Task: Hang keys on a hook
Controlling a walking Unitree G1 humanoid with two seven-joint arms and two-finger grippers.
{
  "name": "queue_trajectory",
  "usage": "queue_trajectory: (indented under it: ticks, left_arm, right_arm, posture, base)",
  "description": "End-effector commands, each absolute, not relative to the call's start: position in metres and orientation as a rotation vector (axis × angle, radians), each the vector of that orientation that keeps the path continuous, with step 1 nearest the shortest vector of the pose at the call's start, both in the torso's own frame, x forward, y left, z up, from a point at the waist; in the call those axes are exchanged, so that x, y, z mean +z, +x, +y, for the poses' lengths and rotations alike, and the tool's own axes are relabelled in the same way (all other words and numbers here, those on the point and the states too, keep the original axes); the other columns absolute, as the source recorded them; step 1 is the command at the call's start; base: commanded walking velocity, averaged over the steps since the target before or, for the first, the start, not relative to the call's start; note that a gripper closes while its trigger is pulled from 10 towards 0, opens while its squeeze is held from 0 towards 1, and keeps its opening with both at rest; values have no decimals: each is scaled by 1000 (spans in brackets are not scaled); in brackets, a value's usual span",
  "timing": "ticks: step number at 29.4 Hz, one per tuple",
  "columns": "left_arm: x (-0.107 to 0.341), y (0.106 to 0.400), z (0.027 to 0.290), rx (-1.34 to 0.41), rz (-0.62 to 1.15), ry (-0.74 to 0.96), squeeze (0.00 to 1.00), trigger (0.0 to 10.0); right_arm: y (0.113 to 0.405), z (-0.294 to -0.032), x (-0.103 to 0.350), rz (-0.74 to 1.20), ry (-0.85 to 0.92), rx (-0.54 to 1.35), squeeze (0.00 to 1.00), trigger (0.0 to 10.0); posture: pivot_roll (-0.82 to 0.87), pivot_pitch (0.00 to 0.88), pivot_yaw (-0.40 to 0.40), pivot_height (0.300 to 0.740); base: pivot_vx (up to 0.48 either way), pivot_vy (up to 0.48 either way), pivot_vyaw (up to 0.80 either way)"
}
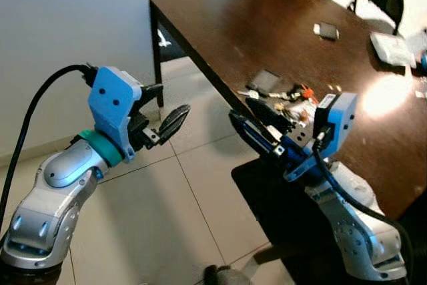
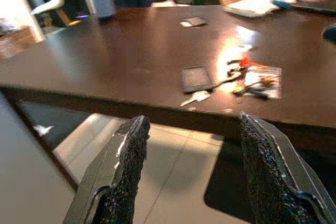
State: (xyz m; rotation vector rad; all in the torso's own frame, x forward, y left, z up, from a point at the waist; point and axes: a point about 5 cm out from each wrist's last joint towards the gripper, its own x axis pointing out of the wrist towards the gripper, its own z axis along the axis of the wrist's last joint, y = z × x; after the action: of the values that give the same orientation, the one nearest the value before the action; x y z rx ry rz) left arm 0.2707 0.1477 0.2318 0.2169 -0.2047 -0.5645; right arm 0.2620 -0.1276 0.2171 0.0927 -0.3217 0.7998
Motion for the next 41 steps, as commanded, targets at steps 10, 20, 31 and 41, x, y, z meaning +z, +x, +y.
queue_trajectory:
  ticks: [10, 20, 31, 41]
  left_arm:
    - [227, 265, 142, -635, -180, 228, 0, 10000]
    - [227, 264, 141, -637, -181, 232, 0, 10000]
    - [227, 265, 143, -624, -179, 235, 0, 10000]
    - [230, 271, 147, -551, -219, 269, 0, 10000]
  right_arm:
    - [263, -126, 216, -318, 107, 804, 0, 10000]
    - [261, -127, 215, -314, 105, 798, 0, 10000]
    - [262, -126, 215, -313, 100, 798, 0, 10000]
    - [264, -126, 215, -325, 77, 779, 0, 10000]
  posture:
    - [2, 55, 38, 740]
    - [-1, 64, 38, 740]
    - [-1, 74, 39, 740]
    - [3, 77, 39, 740]
  base:
    - [0, 0, -800]
    - [0, 0, -800]
    - [0, 0, -800]
    - [117, 0, -450]
